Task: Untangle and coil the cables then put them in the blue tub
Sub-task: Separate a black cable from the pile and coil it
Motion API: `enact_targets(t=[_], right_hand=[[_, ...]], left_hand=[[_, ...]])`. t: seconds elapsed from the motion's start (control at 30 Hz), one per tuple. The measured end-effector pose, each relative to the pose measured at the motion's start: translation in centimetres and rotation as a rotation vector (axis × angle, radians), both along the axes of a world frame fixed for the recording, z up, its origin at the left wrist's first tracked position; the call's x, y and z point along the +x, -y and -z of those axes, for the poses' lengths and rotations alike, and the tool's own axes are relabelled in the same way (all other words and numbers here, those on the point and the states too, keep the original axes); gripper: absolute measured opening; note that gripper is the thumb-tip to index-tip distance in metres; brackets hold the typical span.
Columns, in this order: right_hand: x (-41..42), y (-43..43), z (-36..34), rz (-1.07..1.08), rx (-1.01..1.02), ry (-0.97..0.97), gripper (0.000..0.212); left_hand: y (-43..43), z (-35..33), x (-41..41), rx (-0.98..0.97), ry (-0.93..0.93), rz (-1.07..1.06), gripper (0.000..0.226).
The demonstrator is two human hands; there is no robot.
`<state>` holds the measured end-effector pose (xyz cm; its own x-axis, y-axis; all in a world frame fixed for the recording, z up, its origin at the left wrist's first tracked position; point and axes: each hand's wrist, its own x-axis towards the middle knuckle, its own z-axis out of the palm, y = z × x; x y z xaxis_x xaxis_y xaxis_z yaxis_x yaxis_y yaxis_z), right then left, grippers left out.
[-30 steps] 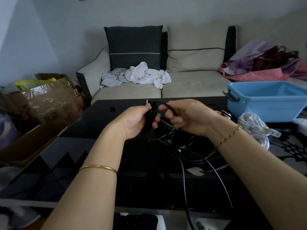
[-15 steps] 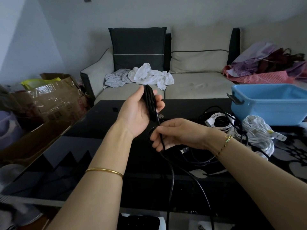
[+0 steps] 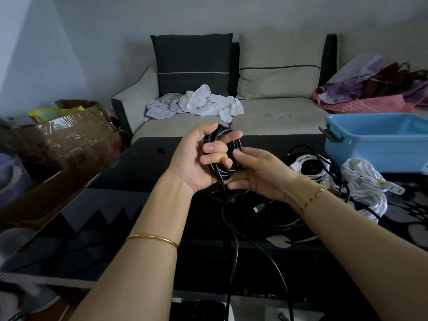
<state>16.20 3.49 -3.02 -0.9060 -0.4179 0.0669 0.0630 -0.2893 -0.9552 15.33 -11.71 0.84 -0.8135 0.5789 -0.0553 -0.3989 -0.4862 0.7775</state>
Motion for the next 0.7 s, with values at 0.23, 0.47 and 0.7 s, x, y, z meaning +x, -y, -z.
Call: enact_targets(t=[0.23,0.47,0.7], right_hand=[[-0.5,1.5,-0.1,0.192,0.167,-0.193,0.02],[0.1,2.2,0.4,0.245,0.129,-0.06,0.037],[1.6,0.3,1.1,-0.199,0.372,-0.134,0.017]], left_hand=[[-0.5,-0.2,0.7,0.132,0.06,-0.217,0.031],[-0.9,-0.1,0.1,0.077,0.005,-0.283,0.029],[-0.3,-0.1,-0.7,0.167,0.036,-0.5,0.034]])
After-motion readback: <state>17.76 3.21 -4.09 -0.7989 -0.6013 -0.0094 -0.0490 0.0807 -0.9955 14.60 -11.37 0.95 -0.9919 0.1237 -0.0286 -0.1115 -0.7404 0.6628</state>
